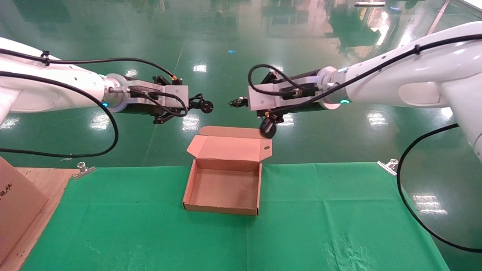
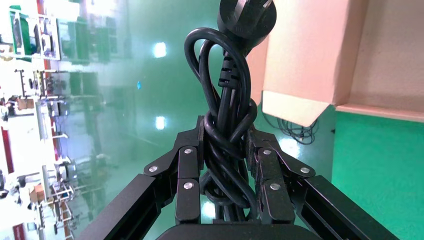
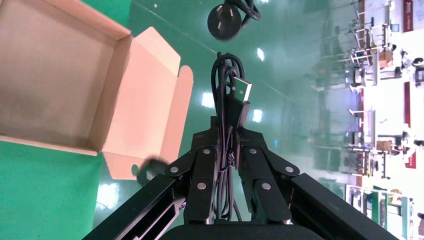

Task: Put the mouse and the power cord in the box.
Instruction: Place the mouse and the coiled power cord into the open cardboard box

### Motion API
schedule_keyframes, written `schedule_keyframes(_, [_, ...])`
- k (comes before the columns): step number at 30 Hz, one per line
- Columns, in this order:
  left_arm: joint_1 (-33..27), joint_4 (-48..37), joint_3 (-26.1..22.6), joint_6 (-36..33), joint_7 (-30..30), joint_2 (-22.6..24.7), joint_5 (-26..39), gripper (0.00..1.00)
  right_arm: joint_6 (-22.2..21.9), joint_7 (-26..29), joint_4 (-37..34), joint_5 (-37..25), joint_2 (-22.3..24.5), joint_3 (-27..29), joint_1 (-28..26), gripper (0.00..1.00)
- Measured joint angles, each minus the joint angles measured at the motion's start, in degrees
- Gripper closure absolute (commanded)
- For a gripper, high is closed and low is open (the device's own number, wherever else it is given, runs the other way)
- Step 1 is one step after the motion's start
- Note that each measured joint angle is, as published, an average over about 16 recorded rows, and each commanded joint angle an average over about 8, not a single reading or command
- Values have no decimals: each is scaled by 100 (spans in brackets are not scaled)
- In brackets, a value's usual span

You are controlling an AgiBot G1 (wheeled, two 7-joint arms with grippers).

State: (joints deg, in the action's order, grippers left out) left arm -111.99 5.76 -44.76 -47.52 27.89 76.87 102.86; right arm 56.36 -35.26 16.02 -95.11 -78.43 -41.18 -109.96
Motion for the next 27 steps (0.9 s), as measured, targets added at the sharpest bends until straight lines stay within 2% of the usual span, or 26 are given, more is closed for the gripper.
schedule_keyframes(10, [410, 169, 214, -56, 250, 63, -455, 100, -118, 358, 254, 217, 34, -550, 10, 100])
schedule_keyframes(17, [1181, 558, 382, 190, 479, 122, -1026, 100, 69, 406, 55, 324, 97, -793, -113, 100])
schedule_keyframes(23, [1860, 996, 249, 568, 728, 155, -1364, 100, 317, 292, -258, 390, 161, -875, -241, 100])
schedule_keyframes(24, [1953, 1063, 190, 646, 759, 158, -1385, 96, 353, 263, -313, 399, 169, -881, -260, 100])
schedule_keyframes(27, [2178, 1229, -41, 893, 817, 163, -1382, 61, 437, 164, -469, 422, 190, -890, -312, 100])
